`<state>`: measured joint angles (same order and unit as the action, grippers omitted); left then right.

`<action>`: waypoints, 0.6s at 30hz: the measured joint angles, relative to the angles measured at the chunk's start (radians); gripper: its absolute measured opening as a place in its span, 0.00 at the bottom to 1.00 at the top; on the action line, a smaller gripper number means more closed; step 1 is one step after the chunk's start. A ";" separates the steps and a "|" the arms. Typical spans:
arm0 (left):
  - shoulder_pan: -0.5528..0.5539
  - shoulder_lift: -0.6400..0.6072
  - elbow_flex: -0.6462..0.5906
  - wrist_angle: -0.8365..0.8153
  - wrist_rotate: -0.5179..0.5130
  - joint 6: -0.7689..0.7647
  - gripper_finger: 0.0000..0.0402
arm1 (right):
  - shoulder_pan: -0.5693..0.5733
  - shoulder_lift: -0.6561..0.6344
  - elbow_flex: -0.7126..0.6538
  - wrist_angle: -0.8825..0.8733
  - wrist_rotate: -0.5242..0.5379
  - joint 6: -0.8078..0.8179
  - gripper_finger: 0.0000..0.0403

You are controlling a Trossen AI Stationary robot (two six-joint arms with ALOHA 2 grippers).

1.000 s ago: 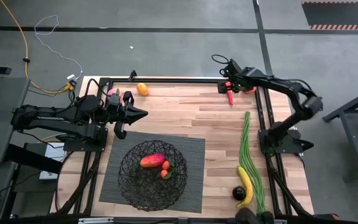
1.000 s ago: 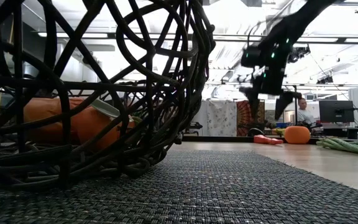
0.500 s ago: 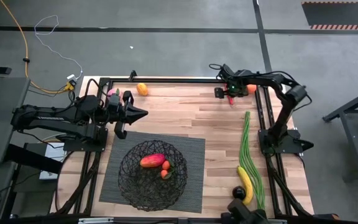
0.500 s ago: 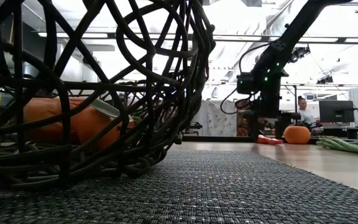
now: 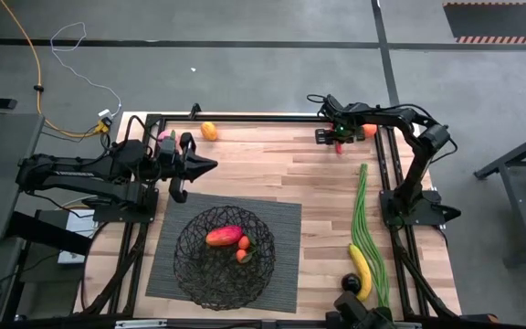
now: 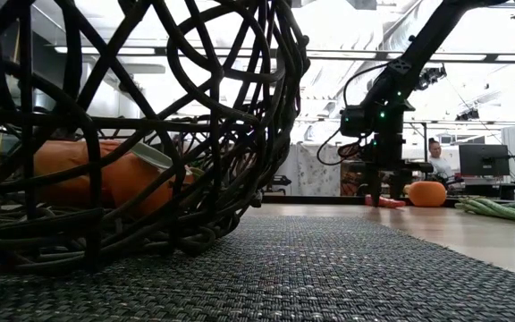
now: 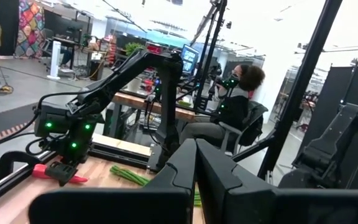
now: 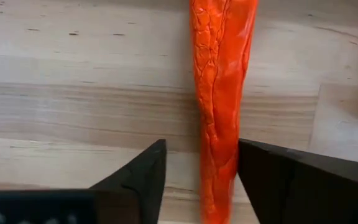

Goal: Build produce basket
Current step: Put the orange carrot into the black wire basket

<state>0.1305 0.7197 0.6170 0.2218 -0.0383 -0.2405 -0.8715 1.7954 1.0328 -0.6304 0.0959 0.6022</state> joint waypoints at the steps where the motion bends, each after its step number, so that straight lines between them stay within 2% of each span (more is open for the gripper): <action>1: 0.000 0.000 0.000 0.000 0.000 0.000 0.00 | 0.000 0.000 0.000 0.000 0.000 0.000 0.38; 18: 0.000 0.000 0.000 0.000 -0.003 -0.002 0.00 | 0.000 0.000 0.000 -0.008 0.006 0.000 0.15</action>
<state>0.1307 0.7197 0.6170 0.2222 -0.0418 -0.2429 -0.8719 1.7954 1.0328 -0.6380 0.1017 0.6018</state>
